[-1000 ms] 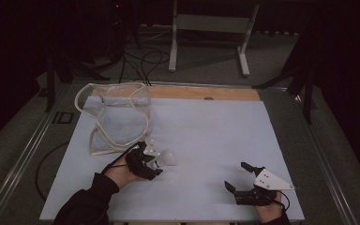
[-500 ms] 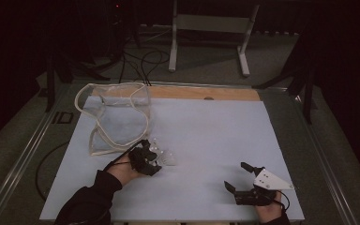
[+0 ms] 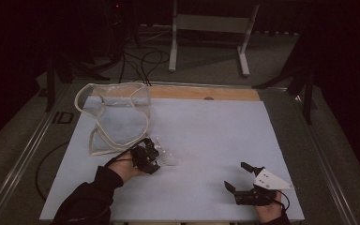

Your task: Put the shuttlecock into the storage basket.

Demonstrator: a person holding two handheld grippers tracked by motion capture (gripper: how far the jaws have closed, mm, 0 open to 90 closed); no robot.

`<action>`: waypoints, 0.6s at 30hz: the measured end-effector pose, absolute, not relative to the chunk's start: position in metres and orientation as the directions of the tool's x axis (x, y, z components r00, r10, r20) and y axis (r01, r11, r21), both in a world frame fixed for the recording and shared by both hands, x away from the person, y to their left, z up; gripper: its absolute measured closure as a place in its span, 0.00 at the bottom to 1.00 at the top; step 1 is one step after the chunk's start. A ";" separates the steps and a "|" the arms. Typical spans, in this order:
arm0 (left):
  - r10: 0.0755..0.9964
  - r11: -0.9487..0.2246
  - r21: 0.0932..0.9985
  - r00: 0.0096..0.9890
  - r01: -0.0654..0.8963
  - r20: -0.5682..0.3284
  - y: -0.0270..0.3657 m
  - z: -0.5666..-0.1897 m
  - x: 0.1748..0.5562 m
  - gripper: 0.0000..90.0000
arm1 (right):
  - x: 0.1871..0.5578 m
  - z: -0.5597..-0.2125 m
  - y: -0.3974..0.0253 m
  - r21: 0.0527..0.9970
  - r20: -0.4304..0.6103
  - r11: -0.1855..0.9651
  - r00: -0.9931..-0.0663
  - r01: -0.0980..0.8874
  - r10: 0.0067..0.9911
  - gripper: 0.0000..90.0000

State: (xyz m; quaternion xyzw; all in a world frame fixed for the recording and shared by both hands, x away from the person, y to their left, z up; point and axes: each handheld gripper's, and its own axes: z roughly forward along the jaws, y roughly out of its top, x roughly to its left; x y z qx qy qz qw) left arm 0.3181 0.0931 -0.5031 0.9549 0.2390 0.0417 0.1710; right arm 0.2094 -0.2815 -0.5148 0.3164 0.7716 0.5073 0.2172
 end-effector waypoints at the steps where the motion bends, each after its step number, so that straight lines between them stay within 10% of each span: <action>1: 0.468 -0.830 0.342 0.884 0.440 0.000 0.093 -0.503 0.318 0.69 | 0.209 -0.515 -0.281 0.920 -0.012 0.284 -0.706 0.269 0.708 0.10; 18: 0.452 -0.855 0.284 0.892 0.435 -0.005 0.086 -0.508 0.323 0.72 | 0.210 -0.515 -0.281 0.920 -0.006 0.281 -0.705 0.274 0.709 0.10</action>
